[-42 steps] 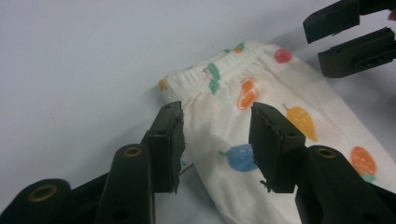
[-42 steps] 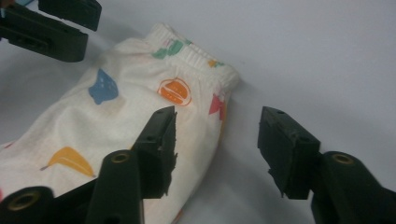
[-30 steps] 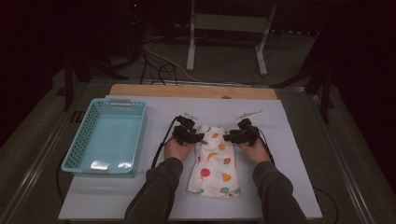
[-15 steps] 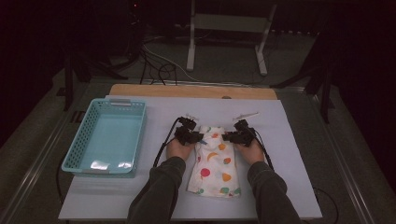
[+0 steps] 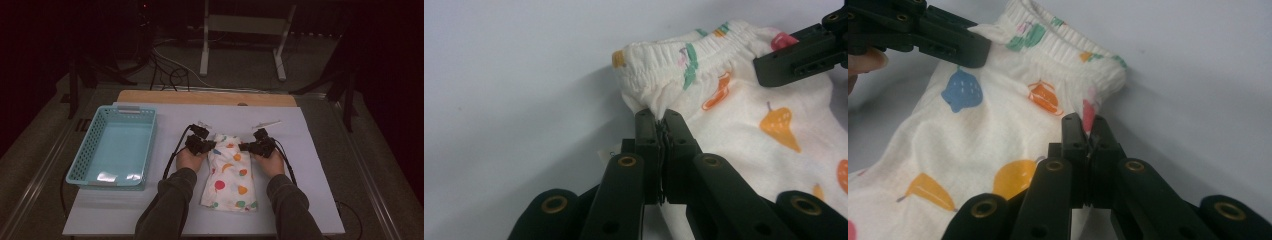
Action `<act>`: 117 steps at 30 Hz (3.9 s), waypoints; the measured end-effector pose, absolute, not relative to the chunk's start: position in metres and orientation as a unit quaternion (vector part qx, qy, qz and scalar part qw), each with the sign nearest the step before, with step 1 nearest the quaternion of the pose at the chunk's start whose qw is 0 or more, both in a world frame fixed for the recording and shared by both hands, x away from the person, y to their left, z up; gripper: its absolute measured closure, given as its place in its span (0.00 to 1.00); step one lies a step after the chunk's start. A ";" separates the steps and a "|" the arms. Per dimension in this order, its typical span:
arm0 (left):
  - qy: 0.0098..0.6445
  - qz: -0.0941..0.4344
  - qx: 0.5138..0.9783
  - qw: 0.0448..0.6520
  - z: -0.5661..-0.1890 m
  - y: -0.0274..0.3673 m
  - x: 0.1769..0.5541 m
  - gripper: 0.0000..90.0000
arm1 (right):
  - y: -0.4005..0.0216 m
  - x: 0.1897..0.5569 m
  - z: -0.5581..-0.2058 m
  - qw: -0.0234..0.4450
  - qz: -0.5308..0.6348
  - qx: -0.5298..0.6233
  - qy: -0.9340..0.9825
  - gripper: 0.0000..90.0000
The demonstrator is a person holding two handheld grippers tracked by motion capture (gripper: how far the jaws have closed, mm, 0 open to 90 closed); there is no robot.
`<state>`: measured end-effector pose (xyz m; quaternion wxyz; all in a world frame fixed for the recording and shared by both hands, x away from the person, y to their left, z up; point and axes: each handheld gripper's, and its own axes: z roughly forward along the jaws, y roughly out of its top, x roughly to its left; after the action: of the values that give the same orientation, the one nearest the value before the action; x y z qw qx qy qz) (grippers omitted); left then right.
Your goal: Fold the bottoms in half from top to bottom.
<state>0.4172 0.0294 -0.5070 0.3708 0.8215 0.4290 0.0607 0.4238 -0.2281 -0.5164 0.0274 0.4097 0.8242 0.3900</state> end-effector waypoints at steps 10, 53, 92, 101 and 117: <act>0.413 0.066 0.820 0.392 -0.497 0.036 0.410 0.98 | -0.233 0.416 -0.504 0.027 0.408 0.393 0.824 0.98; 0.332 0.071 0.833 0.437 -0.476 0.044 0.346 0.98 | -0.250 0.352 -0.479 0.013 0.449 0.342 0.825 0.98; 0.302 0.039 0.851 0.429 -0.507 0.049 0.307 0.95 | -0.250 0.312 -0.514 -0.012 0.425 0.345 0.837 0.77; 0.293 0.036 0.858 0.420 -0.509 0.048 0.308 0.95 | -0.239 0.336 -0.511 -0.033 0.420 0.365 0.830 0.62; 0.342 -0.034 0.838 0.425 -0.503 0.043 0.336 0.51 | -0.231 0.330 -0.503 -0.012 0.426 0.313 0.849 0.85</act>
<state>0.3365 0.0430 -0.5032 0.4246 0.8378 0.3415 -0.0335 0.3304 -0.2312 -0.5032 -0.0117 0.3129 0.8487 0.4263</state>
